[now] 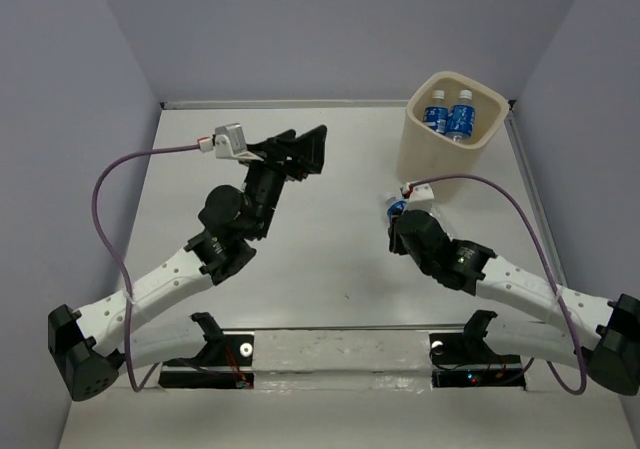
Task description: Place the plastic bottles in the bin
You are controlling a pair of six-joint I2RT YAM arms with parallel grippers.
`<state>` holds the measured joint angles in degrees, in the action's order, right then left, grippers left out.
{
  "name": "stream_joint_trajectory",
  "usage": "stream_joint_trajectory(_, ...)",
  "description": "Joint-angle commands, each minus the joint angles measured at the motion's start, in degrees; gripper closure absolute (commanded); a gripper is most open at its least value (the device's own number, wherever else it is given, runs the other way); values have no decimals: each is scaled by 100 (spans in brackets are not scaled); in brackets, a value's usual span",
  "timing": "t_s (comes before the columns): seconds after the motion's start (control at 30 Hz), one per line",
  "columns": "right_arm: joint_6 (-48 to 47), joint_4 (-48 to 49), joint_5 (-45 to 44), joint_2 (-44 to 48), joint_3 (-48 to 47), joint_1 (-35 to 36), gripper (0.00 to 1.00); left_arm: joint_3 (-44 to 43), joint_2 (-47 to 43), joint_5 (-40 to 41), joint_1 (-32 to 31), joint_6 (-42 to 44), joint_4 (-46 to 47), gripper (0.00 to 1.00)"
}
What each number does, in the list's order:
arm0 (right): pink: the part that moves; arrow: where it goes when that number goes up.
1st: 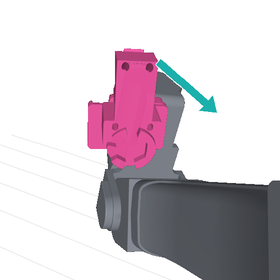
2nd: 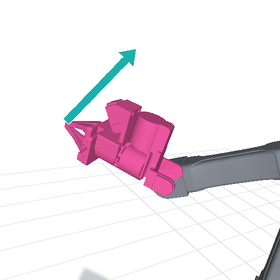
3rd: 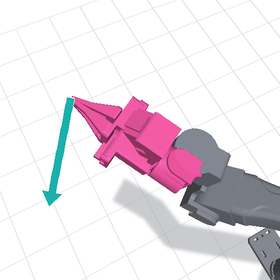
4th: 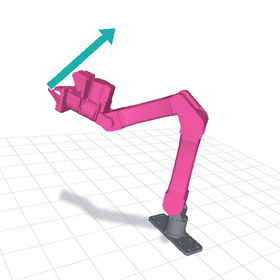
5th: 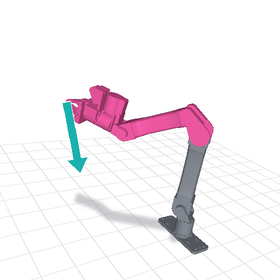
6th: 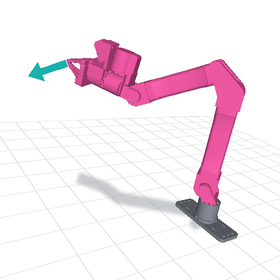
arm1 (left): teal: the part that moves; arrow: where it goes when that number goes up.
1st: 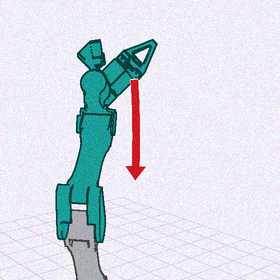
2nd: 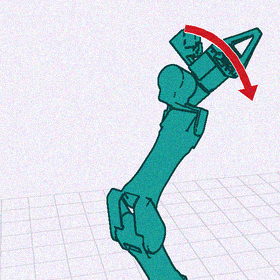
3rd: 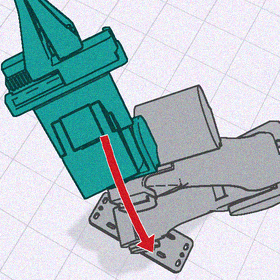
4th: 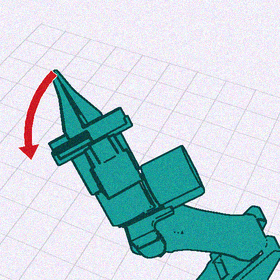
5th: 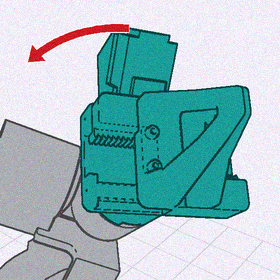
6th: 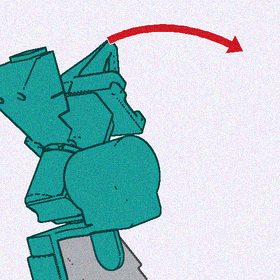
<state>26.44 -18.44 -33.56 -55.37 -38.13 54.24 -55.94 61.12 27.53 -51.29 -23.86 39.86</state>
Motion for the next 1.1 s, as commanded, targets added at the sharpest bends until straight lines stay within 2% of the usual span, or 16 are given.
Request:
stream_joint_trajectory(0.0,-726,-248,445,-455,-642,-615,49,1328,-168,-308,-48,-1180,-1882,1)
stream_joint_trajectory(0.03,-806,-283,421,-761,-739,-677,45,1436,-284,-771,-57,-1296,-2398,1)
stream_joint_trajectory(0.13,-1017,-546,315,-1281,-1196,-1115,31,1805,-776,-1529,-162,-1525,-2955,1)
stream_joint_trajectory(0.17,-1131,-582,428,-1587,-1301,-1248,29,1980,-1038,-1775,-319,-1560,-3027,1)
stream_joint_trajectory(0.23,-1254,-591,876,-1870,-1583,-1494,26,2052,-1286,-1830,-460,-1569,-3220,1)
stream_joint_trajectory(0.3,-1386,-591,948,-2282,-1776,-1688,22,2070,-1671,-1839,-566,-1456,-3484,1)
stream_joint_trajectory(0.4,-1553,-608,1009,-2644,-1935,-1969,20,2210,-2138,-1594,-575,-1210,-3467,1)
stream_joint_trajectory(0.5,-1773,-643,1106,-2952,-2119,-2101,16,2595,-2516,-1294,-575,-920,-3082,1)
stream_joint_trajectory(0.67,-2046,-810,1457,-3383,-2514,-2154,12,3387,-3026,-1496,-575,-524,-1675,1)
stream_joint_trajectory(0.87,-1818,-987,1616,-3927,-2577,-2154,14,3764,-3071,-917,-575,56,-1561,1)
stream_joint_trajectory(0.97,-1800,-986,1668,-4095,-2594,-2154,14,4055,-3089,-907,-575,39,-1166,1)
stream_joint_trajectory(1.07,-1809,-995,1817,-4253,-2621,-2154,14,4118,-3106,-960,-575,21,-1156,1)
